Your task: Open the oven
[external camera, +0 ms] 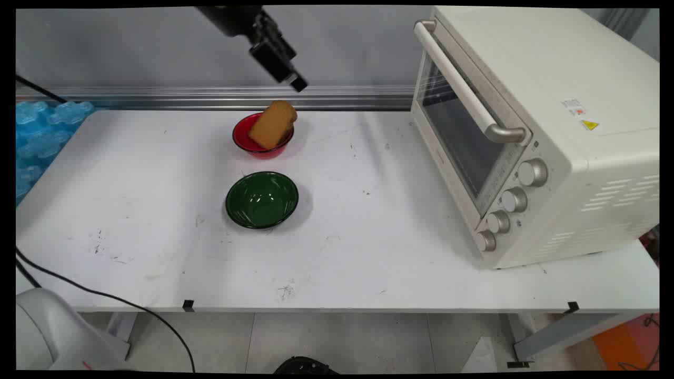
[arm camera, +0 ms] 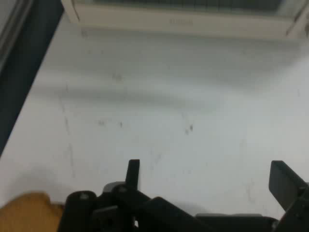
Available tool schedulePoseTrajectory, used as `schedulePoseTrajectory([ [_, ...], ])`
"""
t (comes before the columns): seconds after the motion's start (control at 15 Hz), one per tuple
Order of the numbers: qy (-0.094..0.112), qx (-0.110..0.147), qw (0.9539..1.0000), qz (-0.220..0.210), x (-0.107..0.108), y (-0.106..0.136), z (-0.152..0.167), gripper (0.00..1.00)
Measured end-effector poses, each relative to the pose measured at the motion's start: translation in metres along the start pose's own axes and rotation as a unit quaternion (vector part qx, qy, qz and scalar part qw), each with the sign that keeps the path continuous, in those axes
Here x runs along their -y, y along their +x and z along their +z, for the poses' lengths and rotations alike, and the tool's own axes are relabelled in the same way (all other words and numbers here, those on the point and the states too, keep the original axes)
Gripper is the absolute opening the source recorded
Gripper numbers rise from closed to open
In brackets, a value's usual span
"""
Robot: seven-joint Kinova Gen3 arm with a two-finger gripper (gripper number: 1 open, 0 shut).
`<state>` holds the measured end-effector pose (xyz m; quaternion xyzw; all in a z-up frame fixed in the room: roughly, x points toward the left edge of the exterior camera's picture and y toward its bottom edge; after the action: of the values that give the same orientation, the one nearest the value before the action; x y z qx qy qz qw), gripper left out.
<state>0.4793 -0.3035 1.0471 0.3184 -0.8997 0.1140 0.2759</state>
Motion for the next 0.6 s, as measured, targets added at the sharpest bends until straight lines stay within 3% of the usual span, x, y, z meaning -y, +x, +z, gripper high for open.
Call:
schedulePoseTrajectory([
  [0.6, 0.006, -0.047, 0.9988, -0.010, -0.002, 0.060, 0.025, 1.00],
])
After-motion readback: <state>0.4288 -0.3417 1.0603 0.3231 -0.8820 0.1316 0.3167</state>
